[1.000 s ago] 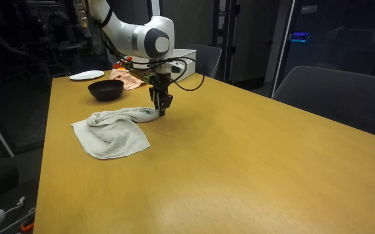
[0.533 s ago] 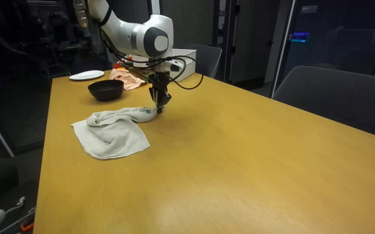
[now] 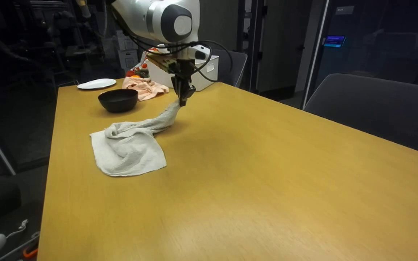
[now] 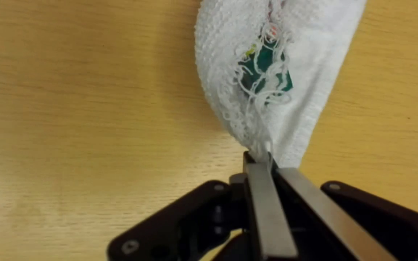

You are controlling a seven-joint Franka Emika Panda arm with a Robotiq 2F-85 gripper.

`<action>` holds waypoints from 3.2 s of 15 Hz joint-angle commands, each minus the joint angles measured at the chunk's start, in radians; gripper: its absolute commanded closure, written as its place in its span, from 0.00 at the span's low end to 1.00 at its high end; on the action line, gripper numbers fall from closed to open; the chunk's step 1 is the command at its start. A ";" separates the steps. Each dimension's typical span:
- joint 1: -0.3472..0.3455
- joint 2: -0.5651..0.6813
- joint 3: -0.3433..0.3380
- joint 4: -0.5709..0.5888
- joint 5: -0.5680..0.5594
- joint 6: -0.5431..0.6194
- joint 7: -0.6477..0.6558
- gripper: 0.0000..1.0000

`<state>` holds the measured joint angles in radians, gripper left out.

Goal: Fold the towel

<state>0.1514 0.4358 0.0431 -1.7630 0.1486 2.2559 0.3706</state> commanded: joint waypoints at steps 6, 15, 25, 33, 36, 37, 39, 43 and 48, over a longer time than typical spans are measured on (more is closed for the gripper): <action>-0.166 -0.221 0.069 -0.077 0.412 -0.294 -0.305 0.97; -0.162 -0.173 0.029 -0.122 0.362 -0.790 -0.362 0.98; -0.123 -0.053 0.007 -0.131 0.283 -0.681 -0.260 0.70; -0.128 -0.089 -0.002 -0.139 0.305 -0.531 -0.271 0.10; -0.121 -0.122 0.033 -0.138 0.350 -0.467 -0.330 0.00; -0.116 -0.131 0.045 -0.137 0.356 -0.450 -0.351 0.00; -0.093 -0.146 0.065 -0.134 0.331 -0.414 -0.387 0.00; -0.020 -0.158 0.100 -0.130 0.184 -0.370 -0.402 0.00; 0.062 -0.163 0.143 -0.118 0.016 -0.292 -0.411 0.00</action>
<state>0.1800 0.2967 0.1702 -1.8862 0.2450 1.9146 -0.0214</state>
